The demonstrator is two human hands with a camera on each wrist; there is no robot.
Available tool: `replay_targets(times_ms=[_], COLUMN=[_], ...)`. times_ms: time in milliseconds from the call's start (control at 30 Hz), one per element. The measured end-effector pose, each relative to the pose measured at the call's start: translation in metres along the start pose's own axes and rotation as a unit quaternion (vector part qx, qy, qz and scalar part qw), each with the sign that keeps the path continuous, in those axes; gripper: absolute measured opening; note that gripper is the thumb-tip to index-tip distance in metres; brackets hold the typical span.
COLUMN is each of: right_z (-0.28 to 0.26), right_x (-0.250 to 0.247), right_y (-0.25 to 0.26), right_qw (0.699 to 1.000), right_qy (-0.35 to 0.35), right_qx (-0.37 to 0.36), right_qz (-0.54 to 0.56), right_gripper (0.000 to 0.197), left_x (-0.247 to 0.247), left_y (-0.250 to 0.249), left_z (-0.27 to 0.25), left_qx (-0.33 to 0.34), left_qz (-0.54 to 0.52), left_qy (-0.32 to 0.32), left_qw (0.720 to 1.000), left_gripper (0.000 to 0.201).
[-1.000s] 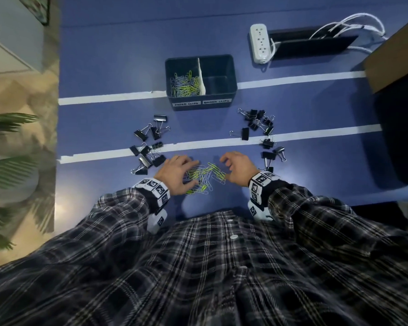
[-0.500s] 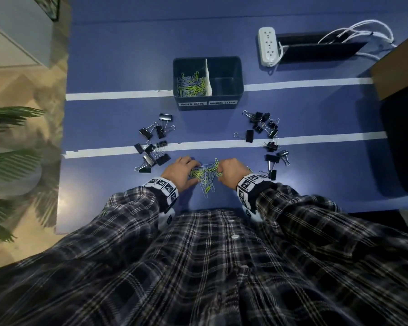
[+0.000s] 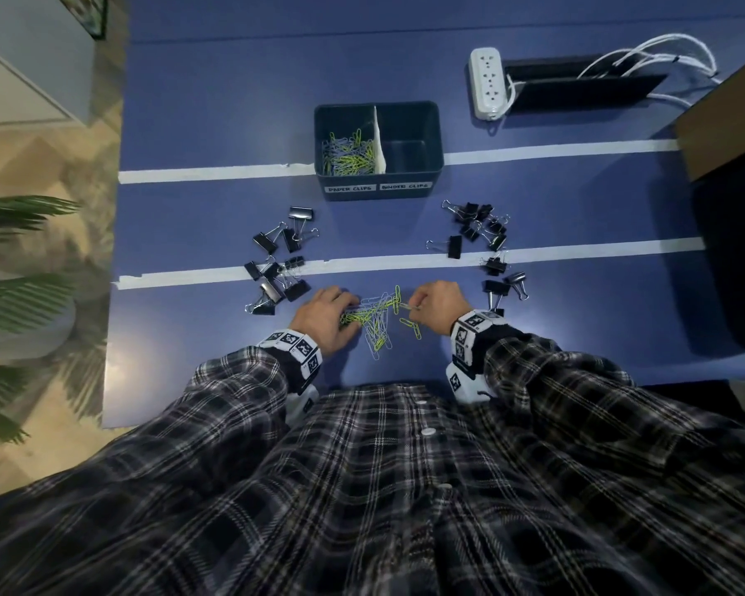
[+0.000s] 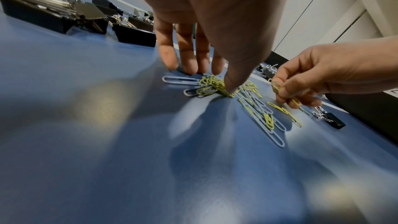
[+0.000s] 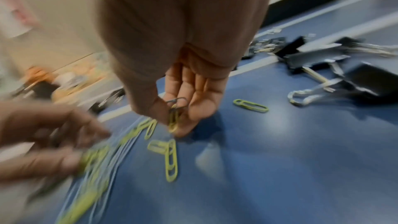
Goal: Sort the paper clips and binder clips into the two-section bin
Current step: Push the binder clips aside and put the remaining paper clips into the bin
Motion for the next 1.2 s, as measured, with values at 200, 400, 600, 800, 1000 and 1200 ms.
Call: replay_targets(times_ms=[200,400,600,800,1000,1200], right_z=[-0.003,-0.007,-0.005,-0.002,-0.007,-0.013], right_x=[-0.003,-0.011,-0.006,0.001,-0.004,-0.002], right_y=[-0.031,-0.038,-0.031,-0.04,-0.065,-0.085], right_qw=[0.917,0.839,0.776,0.786,0.853,0.92], right_qy=[0.057,0.066,0.106,0.127,0.081,0.023], right_qx=[0.071,0.099,0.118,0.158,0.173,0.21], right_qz=[0.388,0.531,0.611,0.584,0.486,0.33], right_gripper=[0.009,0.019,0.038,0.057,0.033,0.046], left_x=[0.0,0.001,0.001,0.002,0.002,-0.006], left_y=[-0.006,-0.006,-0.005,-0.004,-0.007,-0.008], left_z=[0.005,0.011,0.013,0.014,0.016,0.019], left_qx=[-0.008,-0.006,-0.007,-0.006,0.008,0.005], left_qz=[0.013,0.011,0.007,0.014,0.038,-0.037], left_qy=[0.003,-0.001,0.0,0.003,-0.015,-0.022], left_qw=[1.0,1.0,1.0,1.0,0.999,0.999], left_gripper=[0.04,0.025,0.022,0.019,0.015,0.012])
Point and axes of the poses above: each hand's wrist, its own z-axis towards the middle knuckle, its own x-axis out of the palm, y = z × x, the point moved 6 cm from there along z, towards the middle knuckle, and after that the axes turned 14 degrees about -z, right-handed, at the moved point
